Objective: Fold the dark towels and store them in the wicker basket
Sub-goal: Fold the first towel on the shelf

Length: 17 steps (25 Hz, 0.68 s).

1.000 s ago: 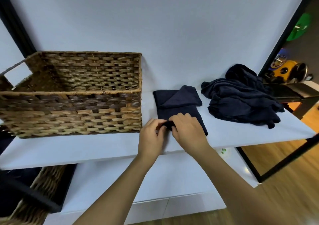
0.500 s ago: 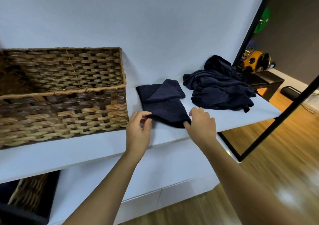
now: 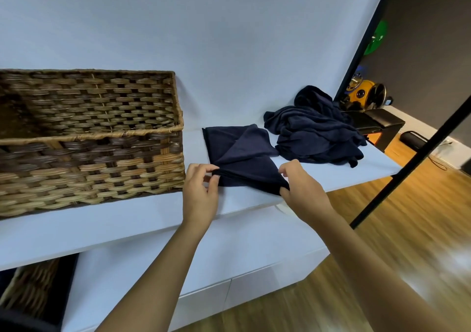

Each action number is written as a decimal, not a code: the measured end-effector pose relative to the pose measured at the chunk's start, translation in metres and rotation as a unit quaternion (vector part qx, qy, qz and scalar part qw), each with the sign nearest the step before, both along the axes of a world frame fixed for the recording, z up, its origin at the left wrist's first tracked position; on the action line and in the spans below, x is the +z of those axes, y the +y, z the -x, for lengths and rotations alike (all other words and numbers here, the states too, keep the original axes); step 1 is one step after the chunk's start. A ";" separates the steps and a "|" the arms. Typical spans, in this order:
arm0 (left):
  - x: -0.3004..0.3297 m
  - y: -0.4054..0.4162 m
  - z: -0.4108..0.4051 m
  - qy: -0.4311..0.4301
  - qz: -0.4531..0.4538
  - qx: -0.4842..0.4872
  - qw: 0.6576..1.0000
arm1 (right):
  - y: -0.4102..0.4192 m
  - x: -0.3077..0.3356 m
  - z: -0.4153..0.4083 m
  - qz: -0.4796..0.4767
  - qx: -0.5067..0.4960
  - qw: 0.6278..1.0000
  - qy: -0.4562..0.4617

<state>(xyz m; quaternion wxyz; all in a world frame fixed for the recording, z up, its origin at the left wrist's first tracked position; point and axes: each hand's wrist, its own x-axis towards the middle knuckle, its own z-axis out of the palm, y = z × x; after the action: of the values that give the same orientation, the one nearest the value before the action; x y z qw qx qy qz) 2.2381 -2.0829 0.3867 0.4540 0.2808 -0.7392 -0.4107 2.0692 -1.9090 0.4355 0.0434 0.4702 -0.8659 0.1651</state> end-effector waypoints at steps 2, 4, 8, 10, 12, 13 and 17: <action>0.002 0.000 -0.001 0.005 0.003 -0.011 1.000 | 0.003 0.000 -0.003 0.025 0.061 0.996 0.059; 0.004 0.000 -0.004 0.015 -0.004 -0.033 0.999 | 0.006 0.004 -0.007 0.012 0.068 0.994 0.084; 0.011 0.009 -0.013 0.019 -0.027 -0.058 0.998 | 0.018 0.013 0.002 -0.028 0.137 0.979 0.146; 0.019 0.018 -0.017 0.011 -0.012 -0.058 0.998 | 0.023 0.020 0.012 -0.007 0.132 0.984 0.120; 0.037 0.026 -0.018 0.002 0.010 -0.050 0.999 | 0.030 0.027 0.023 -0.020 0.171 0.962 0.214; 0.048 0.030 -0.017 0.002 0.020 -0.039 0.999 | 0.035 0.031 0.030 -0.026 0.188 0.955 0.227; 0.101 0.049 -0.011 0.004 0.020 0.009 1.000 | 0.062 0.077 0.048 0.029 0.194 0.947 0.253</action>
<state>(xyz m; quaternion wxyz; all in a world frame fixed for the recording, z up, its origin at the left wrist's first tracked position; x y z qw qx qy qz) 2.2492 -2.0339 0.4880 0.4660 0.2766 -0.7430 -0.3928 2.0211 -1.8468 0.5120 0.2416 0.6538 -0.7136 0.0710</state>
